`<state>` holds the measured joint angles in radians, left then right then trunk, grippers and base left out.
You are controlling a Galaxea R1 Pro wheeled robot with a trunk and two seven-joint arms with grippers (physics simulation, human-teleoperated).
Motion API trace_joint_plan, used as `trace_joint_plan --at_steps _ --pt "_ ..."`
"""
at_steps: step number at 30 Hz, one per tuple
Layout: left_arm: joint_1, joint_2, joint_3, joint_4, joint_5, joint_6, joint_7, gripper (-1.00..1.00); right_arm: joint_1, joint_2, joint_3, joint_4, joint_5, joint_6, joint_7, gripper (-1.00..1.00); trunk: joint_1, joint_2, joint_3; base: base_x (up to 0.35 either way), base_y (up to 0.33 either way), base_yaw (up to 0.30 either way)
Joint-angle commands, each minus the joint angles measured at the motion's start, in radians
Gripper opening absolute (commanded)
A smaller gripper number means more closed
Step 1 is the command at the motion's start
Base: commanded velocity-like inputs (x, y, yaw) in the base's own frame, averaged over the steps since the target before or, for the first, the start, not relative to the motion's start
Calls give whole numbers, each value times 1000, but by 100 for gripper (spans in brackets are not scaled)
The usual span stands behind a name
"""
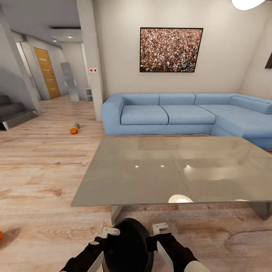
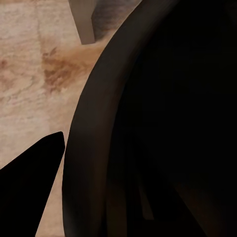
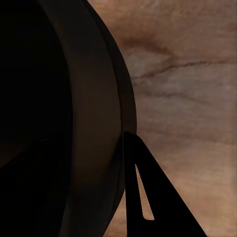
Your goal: Place each of the two pumpkins and all three candles from the living room inside a cabinet in the living room (use any cabinet), then make sure every cabinet is closed, and position the cauldron so it is next to a table in the living room.
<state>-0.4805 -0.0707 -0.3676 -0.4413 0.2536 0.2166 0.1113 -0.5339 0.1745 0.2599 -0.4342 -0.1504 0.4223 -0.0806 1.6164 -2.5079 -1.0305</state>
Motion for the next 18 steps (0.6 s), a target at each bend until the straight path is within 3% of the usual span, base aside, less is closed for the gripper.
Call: trace_joint_plan --at_steps 1,18 --pt "0 2 -34 0 -30 3 13 -100 -1 0 13 -14 -26 3 -7 -100 0 -1 -1 27 0 0" --pt "0 2 -34 0 -30 3 13 -100 -1 0 14 -14 -26 3 -6 -100 0 -1 -1 53 0 0"
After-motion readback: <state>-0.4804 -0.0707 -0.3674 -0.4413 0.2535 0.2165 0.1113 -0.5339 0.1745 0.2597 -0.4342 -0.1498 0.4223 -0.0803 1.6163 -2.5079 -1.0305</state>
